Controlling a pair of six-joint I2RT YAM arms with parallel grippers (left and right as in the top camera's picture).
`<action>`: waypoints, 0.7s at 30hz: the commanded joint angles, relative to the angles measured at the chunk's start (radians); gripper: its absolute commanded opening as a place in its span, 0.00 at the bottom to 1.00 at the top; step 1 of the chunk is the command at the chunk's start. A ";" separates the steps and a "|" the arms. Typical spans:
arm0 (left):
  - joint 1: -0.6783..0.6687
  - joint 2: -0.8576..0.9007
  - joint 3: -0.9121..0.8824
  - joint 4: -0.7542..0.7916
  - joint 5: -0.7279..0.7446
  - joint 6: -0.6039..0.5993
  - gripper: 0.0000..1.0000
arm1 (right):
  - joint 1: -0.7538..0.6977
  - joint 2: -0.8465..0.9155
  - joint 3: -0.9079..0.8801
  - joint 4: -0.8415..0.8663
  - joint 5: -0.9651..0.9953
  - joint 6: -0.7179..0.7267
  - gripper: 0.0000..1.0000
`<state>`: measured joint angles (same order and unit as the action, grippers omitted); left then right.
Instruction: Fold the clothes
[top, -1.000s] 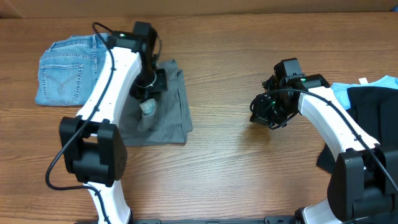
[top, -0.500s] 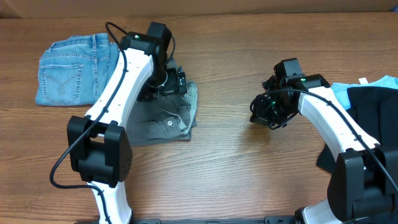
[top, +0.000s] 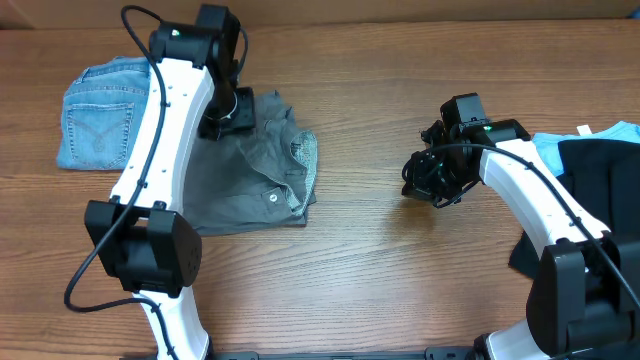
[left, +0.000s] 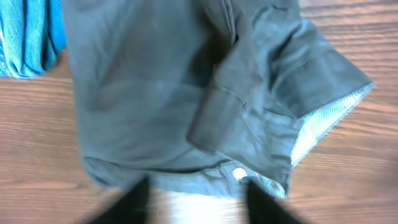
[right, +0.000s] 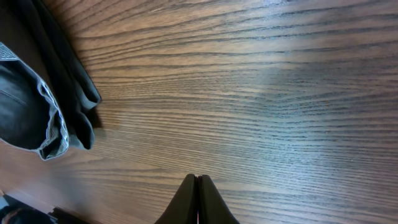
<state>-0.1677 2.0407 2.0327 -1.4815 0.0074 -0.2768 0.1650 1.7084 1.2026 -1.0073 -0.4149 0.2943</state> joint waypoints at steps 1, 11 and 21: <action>0.006 0.011 -0.091 0.072 -0.060 0.052 0.04 | -0.003 -0.017 0.018 0.006 -0.006 -0.011 0.04; -0.015 0.013 -0.274 0.377 0.312 0.042 0.04 | -0.003 -0.017 0.018 0.002 -0.006 -0.011 0.04; -0.134 0.011 -0.235 0.519 0.627 0.166 0.04 | -0.003 -0.017 0.018 0.005 -0.007 -0.011 0.04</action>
<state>-0.2958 2.0510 1.7657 -0.9394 0.5232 -0.1734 0.1650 1.7084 1.2026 -1.0092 -0.4149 0.2897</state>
